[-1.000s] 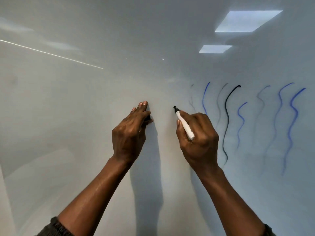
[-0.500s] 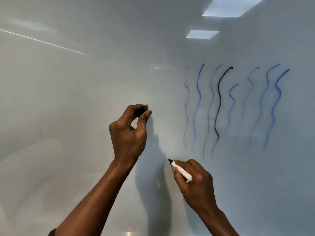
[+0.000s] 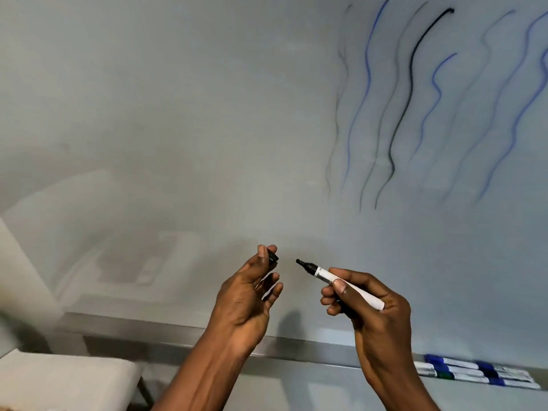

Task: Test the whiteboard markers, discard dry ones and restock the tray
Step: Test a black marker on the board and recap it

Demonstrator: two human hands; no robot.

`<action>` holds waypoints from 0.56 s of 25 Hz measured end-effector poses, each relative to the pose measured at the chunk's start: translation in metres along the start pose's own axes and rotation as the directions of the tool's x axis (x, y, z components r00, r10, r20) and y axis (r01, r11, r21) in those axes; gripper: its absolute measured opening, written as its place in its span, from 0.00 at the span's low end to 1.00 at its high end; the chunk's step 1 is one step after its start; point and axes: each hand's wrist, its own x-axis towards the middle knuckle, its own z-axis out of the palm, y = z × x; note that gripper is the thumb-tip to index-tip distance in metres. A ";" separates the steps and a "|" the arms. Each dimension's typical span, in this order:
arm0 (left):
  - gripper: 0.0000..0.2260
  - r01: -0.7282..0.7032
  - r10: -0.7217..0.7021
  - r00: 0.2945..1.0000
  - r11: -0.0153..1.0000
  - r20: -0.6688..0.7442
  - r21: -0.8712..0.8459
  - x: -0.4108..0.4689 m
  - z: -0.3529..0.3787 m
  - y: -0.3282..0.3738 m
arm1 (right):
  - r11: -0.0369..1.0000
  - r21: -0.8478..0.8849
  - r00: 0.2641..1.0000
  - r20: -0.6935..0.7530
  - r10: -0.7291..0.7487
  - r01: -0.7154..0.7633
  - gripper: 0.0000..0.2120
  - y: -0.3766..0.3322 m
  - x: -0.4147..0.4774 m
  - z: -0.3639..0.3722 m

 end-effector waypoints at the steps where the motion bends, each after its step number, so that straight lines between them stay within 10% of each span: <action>1: 0.15 0.033 -0.033 0.999 0.999 -0.001 -0.022 -0.003 -0.001 -0.008 | 1.000 0.008 1.000 0.005 0.019 -0.019 0.09 0.002 -0.004 -0.002; 14: 0.09 0.045 -0.048 0.998 0.998 -0.046 -0.051 -0.034 0.027 -0.057 | 0.993 -0.112 0.997 0.069 -0.015 0.022 0.09 0.006 -0.010 -0.039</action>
